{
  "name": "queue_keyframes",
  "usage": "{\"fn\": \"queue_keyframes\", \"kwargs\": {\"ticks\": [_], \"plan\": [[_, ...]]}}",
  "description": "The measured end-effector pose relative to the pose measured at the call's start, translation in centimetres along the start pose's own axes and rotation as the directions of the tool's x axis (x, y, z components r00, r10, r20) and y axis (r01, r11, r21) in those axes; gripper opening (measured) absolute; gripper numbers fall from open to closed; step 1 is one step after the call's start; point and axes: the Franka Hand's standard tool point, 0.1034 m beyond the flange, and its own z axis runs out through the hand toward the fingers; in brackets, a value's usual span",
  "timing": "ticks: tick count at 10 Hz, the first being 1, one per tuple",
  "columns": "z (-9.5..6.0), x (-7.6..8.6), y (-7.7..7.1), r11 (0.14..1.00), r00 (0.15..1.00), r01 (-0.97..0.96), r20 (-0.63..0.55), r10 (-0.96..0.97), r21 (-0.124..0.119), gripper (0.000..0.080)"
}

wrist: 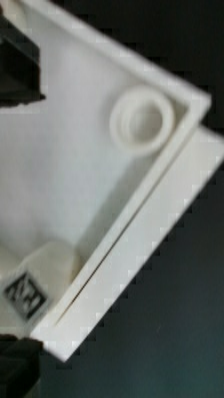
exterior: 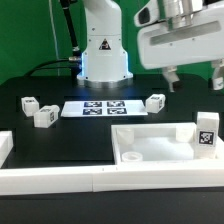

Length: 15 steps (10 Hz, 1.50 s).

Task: Assemble square table

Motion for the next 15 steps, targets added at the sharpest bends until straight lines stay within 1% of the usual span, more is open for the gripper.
{"fn": "queue_keyframes", "kwargs": {"ticks": [1, 2, 3, 4, 6, 7, 8, 9, 10, 11, 12, 14, 15], "plan": [[0.2, -0.8, 2.8, 0.993, 0.994, 0.113, -0.005, -0.113, -0.023, 0.0649], [0.4, -1.0, 4.3, 0.984, 0.985, 0.172, -0.006, -0.172, -0.036, 0.0649], [0.6, -1.3, 5.1, 0.967, 0.968, 0.251, -0.002, -0.251, -0.046, 0.0649], [0.5, -1.2, 4.9, 0.948, 0.948, 0.317, -0.001, -0.317, -0.045, 0.0649], [0.6, -1.2, 5.0, 0.951, 0.952, 0.306, 0.004, -0.306, -0.047, 0.0649], [0.7, -1.3, 5.6, 0.951, 0.953, 0.304, 0.033, -0.302, -0.055, 0.0649], [0.8, -2.4, 7.9, 0.951, 0.949, 0.298, 0.133, -0.286, -0.081, 0.0649], [0.4, -3.2, 10.1, 0.956, 0.938, 0.272, 0.252, -0.238, -0.108, 0.0649], [0.4, -3.1, 11.7, 0.955, 0.923, 0.271, 0.314, -0.224, -0.116, 0.0649], [0.8, -3.1, 12.8, 0.956, 0.913, 0.265, 0.352, -0.207, -0.126, 0.0649], [0.7, -3.3, 12.8, 0.956, 0.894, 0.264, 0.405, -0.192, -0.129, 0.0649], [0.7, -3.0, 13.0, 0.959, 0.852, 0.246, 0.502, -0.146, -0.139, 0.0649], [0.8, -3.4, 13.6, 0.960, 0.817, 0.239, 0.564, -0.117, -0.147, 0.0649]]}}
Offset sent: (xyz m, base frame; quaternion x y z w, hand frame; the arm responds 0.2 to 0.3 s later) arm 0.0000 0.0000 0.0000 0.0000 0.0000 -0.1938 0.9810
